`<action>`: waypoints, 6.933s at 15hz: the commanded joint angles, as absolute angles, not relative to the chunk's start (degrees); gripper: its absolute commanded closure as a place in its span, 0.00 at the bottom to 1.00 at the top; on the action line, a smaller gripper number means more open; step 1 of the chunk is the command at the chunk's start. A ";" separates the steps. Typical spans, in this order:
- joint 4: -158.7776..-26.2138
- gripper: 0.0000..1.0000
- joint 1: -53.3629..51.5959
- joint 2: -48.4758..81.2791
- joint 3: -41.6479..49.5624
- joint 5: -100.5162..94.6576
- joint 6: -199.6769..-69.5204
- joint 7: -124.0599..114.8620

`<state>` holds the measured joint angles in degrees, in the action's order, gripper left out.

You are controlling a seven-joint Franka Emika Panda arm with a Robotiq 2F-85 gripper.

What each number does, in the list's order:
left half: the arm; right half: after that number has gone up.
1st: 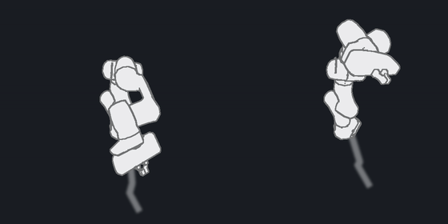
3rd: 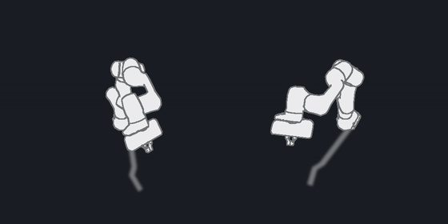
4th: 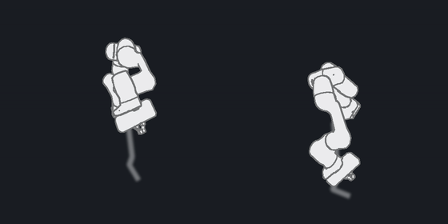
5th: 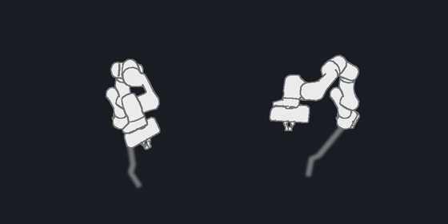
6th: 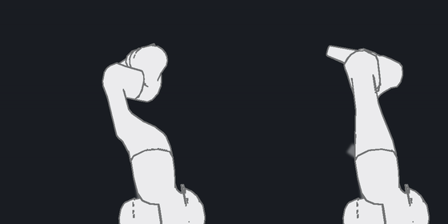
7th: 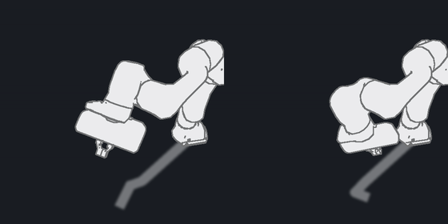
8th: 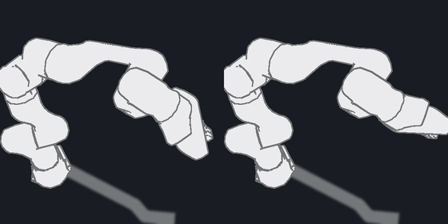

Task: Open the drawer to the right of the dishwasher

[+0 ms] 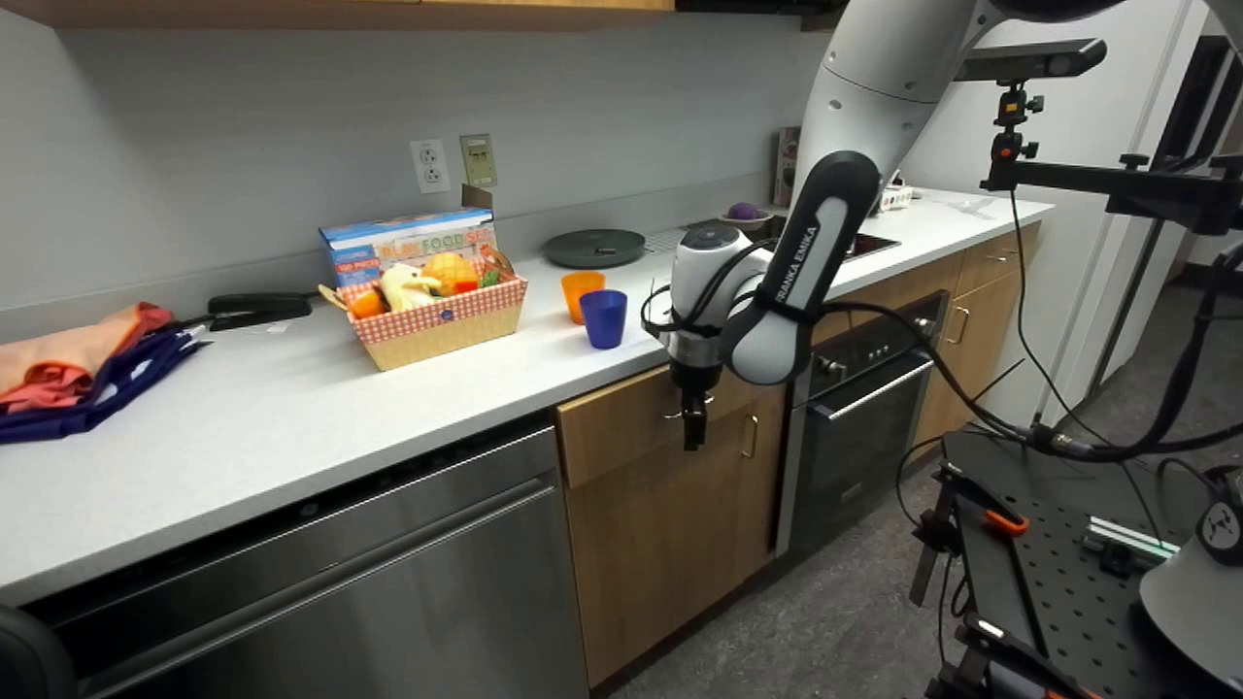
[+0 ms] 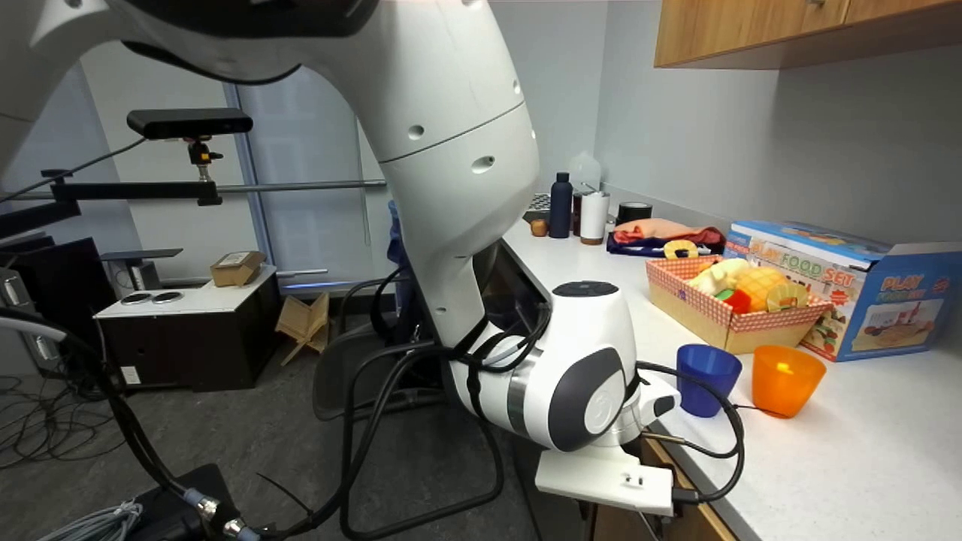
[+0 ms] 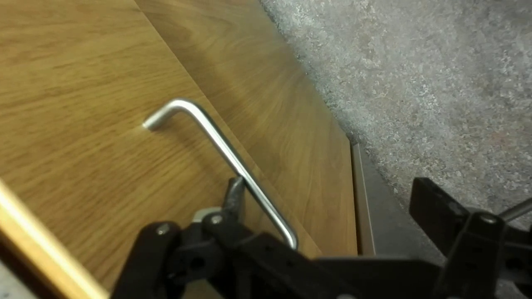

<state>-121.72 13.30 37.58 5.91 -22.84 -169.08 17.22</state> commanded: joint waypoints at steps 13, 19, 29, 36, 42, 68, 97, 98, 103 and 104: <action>-129.30 0.00 7.12 30.64 1.76 -18.71 -158.65 17.41; -128.05 0.00 0.68 23.75 12.01 -30.10 -147.79 14.32; -122.85 0.00 4.99 21.87 12.31 -33.67 -149.28 16.14; -121.68 0.00 8.86 24.42 9.04 -26.61 -151.49 20.70; -118.63 0.00 11.26 28.64 8.20 -23.37 -152.50 23.78; -117.89 0.00 18.08 31.94 -0.56 -11.14 -152.86 31.90; -121.26 0.00 1.81 25.99 14.10 -38.33 -148.98 6.27; -120.79 0.00 2.23 26.11 13.58 -38.60 -149.03 6.70; -119.84 0.00 5.64 27.78 10.68 -34.63 -151.05 10.73; -119.71 0.00 6.07 28.32 10.52 -34.16 -151.60 11.03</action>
<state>-121.03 3.59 26.43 11.95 -36.16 -149.71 8.30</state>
